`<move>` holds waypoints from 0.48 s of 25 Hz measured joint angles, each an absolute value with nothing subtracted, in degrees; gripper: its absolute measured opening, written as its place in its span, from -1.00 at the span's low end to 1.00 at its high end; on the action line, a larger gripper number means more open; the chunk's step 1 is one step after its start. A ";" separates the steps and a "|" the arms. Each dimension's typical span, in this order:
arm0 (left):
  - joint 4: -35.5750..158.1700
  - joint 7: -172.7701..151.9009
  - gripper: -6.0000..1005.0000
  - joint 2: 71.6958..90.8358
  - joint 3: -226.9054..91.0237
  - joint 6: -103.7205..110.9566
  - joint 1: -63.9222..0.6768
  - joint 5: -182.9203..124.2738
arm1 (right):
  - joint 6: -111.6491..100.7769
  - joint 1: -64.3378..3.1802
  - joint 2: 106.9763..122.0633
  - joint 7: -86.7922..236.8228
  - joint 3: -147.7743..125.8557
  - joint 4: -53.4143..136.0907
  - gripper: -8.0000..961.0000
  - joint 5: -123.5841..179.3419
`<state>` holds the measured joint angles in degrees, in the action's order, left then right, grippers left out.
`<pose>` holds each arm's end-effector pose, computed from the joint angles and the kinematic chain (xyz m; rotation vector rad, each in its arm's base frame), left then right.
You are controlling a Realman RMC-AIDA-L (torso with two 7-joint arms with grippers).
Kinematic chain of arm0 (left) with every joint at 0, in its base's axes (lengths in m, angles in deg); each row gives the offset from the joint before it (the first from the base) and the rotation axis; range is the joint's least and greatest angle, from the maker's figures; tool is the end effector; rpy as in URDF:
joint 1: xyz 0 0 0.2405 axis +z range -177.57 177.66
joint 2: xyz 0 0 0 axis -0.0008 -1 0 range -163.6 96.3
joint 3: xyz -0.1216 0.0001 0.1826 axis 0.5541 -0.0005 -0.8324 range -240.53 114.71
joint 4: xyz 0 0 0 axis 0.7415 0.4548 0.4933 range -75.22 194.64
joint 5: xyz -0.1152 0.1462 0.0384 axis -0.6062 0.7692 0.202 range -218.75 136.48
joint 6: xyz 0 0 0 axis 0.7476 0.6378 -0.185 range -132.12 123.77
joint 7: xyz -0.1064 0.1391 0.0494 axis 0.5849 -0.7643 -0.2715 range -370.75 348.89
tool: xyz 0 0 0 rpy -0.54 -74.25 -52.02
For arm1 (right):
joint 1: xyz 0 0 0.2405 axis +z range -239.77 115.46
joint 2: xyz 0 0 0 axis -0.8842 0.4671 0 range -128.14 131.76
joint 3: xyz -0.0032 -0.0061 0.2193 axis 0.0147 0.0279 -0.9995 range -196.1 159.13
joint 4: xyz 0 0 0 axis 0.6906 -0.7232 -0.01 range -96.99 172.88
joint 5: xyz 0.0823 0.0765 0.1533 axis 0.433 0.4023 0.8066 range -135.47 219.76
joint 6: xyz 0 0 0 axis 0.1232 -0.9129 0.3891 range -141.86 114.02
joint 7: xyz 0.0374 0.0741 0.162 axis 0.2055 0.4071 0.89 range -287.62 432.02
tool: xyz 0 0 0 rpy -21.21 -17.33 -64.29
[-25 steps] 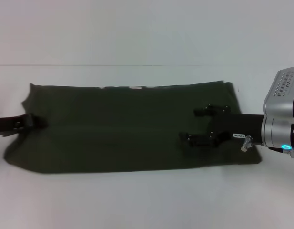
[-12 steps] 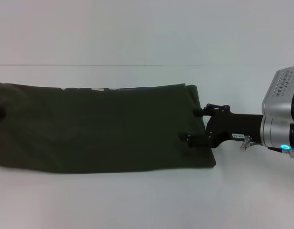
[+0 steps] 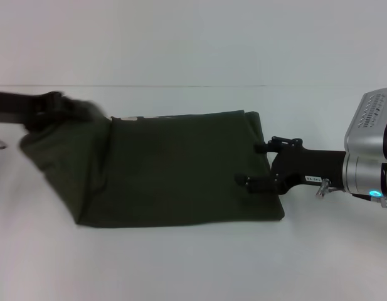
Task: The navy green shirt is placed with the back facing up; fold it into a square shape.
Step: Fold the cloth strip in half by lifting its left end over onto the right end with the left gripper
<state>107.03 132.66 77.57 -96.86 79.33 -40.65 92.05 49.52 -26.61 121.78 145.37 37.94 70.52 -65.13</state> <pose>-0.2190 0.3849 0.0627 -2.1620 -1.6796 -0.4770 0.2042 0.3595 -0.0582 -2.6449 0.4361 0.3917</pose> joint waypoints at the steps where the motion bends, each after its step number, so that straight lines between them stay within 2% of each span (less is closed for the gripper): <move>1: 107.34 133.04 -0.81 78.62 -96.82 79.59 -41.55 91.70 | 49.45 -26.64 121.78 145.32 37.94 70.41 0.91 -65.13; 7: 106.14 133.14 -0.80 84.47 -97.04 76.68 -44.52 89.98 | 48.94 -26.75 121.78 145.17 37.94 69.81 0.91 -65.12; 10: 103.32 131.34 -0.80 88.38 -97.57 71.50 -44.87 89.10 | 48.88 -26.72 121.83 145.10 37.94 69.75 0.91 -65.13; 12: 101.28 130.39 -0.80 89.06 -97.48 69.92 -44.86 88.24 | 48.88 -26.73 121.84 145.09 37.94 69.75 0.91 -65.12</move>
<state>101.28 130.39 89.06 -97.48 69.92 -44.86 88.24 48.88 -26.73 121.84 145.09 37.94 69.75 -65.12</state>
